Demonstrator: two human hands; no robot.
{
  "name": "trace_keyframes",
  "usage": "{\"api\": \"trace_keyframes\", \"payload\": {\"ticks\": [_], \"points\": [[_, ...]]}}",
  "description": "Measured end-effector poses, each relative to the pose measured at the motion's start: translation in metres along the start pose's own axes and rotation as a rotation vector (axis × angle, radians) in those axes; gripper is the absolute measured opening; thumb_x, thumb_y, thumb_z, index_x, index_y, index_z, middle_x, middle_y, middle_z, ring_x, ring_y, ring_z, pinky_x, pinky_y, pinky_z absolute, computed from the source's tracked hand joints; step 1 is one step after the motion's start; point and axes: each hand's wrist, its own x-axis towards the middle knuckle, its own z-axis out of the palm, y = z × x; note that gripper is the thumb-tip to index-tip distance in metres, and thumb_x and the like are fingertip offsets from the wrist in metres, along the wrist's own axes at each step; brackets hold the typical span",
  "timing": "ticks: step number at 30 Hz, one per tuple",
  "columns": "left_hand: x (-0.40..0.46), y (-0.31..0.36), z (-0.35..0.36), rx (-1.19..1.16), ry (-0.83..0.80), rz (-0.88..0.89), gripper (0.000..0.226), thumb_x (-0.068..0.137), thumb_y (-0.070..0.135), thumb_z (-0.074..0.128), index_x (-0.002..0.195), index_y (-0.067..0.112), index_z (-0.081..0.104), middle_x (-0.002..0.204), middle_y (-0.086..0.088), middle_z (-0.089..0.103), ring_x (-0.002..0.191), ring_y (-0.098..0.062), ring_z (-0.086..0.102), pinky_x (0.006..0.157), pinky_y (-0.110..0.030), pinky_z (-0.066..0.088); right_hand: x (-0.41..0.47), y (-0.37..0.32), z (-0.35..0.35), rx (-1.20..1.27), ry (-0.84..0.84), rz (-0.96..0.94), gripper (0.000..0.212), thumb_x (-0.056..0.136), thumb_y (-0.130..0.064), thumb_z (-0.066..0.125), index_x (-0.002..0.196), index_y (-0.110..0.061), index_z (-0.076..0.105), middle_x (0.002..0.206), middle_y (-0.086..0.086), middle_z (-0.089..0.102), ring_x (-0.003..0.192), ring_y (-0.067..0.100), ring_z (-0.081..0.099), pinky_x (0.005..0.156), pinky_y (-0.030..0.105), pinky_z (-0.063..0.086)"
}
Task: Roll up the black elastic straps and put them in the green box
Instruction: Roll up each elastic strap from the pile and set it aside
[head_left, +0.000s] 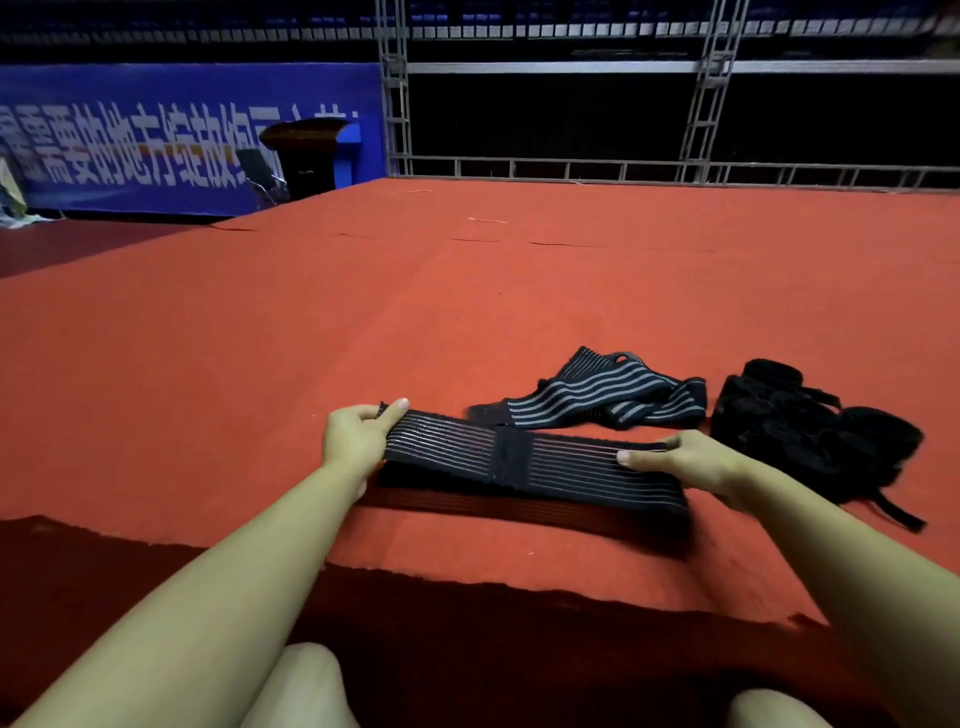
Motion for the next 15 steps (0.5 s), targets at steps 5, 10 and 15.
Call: {"api": "trace_keyframes", "payload": {"ticks": [5, 10, 15], "points": [[0.005, -0.008, -0.005, -0.179, -0.083, -0.212, 0.011, 0.099, 0.01, 0.065, 0.09, 0.008, 0.071, 0.083, -0.006, 0.07, 0.075, -0.018, 0.064, 0.068, -0.028, 0.052, 0.006, 0.012, -0.008, 0.058, 0.061, 0.085, 0.044, 0.074, -0.045, 0.09, 0.098, -0.011, 0.075, 0.086, 0.005, 0.076, 0.073, 0.018, 0.068, 0.062, 0.03, 0.051], [0.007, -0.021, -0.007, 0.004, -0.145, -0.112, 0.013, 0.099, 0.007, 0.062, 0.1, 0.006, 0.075, 0.091, -0.004, 0.075, 0.09, -0.024, 0.071, 0.087, -0.033, 0.054, 0.013, 0.023, 0.003, 0.33, 0.339, 0.123, 0.032, 0.084, -0.023, 0.085, 0.112, -0.017, 0.07, 0.096, 0.004, 0.071, 0.077, 0.016, 0.066, 0.052, 0.026, 0.052], [0.002, -0.035, -0.006, 0.399, 0.005, 0.139, 0.015, 0.096, 0.025, 0.068, 0.1, 0.016, 0.079, 0.095, -0.006, 0.079, 0.094, -0.022, 0.071, 0.082, -0.027, 0.046, 0.024, 0.044, 0.024, 0.023, 0.605, -0.008, 0.03, 0.082, -0.024, 0.086, 0.108, -0.018, 0.071, 0.104, 0.003, 0.07, 0.101, 0.021, 0.067, 0.085, 0.032, 0.051]]}}
